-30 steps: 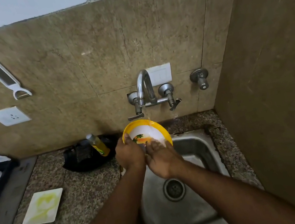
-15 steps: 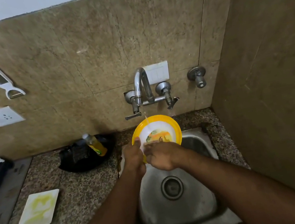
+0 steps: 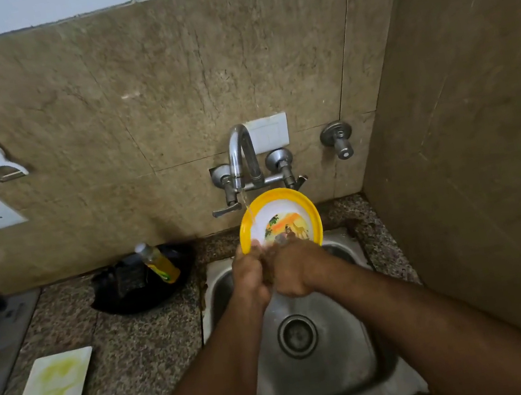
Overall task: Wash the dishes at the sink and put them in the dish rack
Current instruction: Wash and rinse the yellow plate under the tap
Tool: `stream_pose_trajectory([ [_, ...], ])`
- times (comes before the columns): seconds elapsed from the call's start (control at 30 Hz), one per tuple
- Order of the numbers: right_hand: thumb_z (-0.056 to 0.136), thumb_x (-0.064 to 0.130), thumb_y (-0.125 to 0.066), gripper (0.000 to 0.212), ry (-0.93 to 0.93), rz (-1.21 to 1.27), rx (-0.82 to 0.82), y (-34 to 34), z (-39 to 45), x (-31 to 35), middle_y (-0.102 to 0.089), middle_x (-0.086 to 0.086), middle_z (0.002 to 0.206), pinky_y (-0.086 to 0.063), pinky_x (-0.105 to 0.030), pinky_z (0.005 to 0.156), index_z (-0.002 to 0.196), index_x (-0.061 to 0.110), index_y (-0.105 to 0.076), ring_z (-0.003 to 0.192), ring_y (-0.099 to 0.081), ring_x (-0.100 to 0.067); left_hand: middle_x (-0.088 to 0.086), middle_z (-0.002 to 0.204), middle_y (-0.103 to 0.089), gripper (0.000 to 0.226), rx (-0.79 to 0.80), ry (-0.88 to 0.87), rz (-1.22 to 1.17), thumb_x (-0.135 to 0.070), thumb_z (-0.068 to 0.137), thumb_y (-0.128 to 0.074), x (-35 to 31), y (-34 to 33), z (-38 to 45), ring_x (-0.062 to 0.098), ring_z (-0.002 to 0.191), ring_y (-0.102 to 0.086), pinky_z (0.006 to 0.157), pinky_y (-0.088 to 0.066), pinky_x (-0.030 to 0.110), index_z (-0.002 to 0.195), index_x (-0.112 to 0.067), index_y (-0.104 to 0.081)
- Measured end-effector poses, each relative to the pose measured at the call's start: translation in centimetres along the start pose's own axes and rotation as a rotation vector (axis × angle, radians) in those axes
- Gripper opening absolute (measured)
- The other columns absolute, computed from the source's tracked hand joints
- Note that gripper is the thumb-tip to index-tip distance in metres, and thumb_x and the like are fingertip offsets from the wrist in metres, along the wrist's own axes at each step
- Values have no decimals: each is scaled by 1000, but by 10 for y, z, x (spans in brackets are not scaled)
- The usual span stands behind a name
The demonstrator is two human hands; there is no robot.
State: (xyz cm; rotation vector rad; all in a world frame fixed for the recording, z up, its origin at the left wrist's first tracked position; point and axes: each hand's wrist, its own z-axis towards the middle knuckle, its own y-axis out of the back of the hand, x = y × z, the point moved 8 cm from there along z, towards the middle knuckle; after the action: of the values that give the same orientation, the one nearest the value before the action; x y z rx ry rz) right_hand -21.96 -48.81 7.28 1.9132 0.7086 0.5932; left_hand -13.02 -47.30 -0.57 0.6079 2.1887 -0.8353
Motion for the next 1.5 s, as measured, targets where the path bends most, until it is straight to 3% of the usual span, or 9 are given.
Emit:
stream_pose_trajectory([
  [0.27,100,54,-27,80,-188,-332,-42,-2,3,-5,20,-9,169,8,-60,122,164,18,5,156,21,-28,23,120,-72,21,17,-55,30,-13,105,-58,12,-11,-10,22,80,-78,63,-61,30,123,-4,-63],
  [0.43,94,46,-46,65,113,-215,-67,-7,-8,19,-38,-10,162,-9,-51,125,153,17,-44,153,-28,-28,12,91,-80,44,-174,-54,113,-52,86,-79,6,14,10,31,78,-78,72,-65,49,98,-10,-75],
  [0.57,93,36,-53,40,-24,-197,-208,20,-32,-4,-69,-11,125,-19,-49,123,125,17,-67,123,-60,-29,19,99,-76,29,-197,-105,230,-9,79,-76,-9,23,20,37,83,-74,71,-63,59,108,-7,-72],
  [0.77,85,19,-66,49,-83,189,-518,20,-27,-59,-46,-8,158,-32,-39,121,135,15,-65,149,-38,-25,17,100,-74,48,-149,-237,455,10,71,-65,-40,27,2,36,85,-71,67,-63,48,115,-7,-69],
  [1.0,76,1,-71,53,-164,879,-1077,18,-42,-69,-70,-1,130,-53,-33,102,127,17,-71,118,-66,-19,4,82,-76,35,-219,-439,652,-17,61,-98,-78,34,-9,25,73,-75,68,-62,39,86,-21,-73],
  [1.13,73,25,-83,52,-491,1146,-1000,-8,-23,-87,-67,-2,118,-55,-37,91,120,20,-62,105,-65,-22,1,88,-78,39,-202,-542,748,-43,69,-87,-85,40,-3,23,80,-76,77,-64,48,96,-16,-77],
  [1.27,90,32,-77,18,-510,1525,-587,-36,10,-87,-77,-10,87,-59,-57,84,87,14,-76,87,-73,-34,6,106,-72,31,-68,-564,859,-12,87,-79,-77,30,-10,28,99,-71,88,-60,46,116,-12,-67],
  [1.33,91,26,-76,17,-542,1517,-621,-40,11,-89,-74,-6,79,-59,-55,83,77,17,-73,84,-72,-34,12,124,-66,48,-85,-577,956,-7,91,-73,-69,25,-18,29,112,-64,93,-52,38,136,-8,-56],
  [1.5,88,23,-67,29,-726,1133,-694,-37,1,-83,-70,-23,111,-53,-45,87,112,8,-72,104,-65,-43,29,169,9,85,-38,-517,1642,-21,85,-34,-1,3,-29,47,156,12,126,-1,55,164,-5,-6],
])
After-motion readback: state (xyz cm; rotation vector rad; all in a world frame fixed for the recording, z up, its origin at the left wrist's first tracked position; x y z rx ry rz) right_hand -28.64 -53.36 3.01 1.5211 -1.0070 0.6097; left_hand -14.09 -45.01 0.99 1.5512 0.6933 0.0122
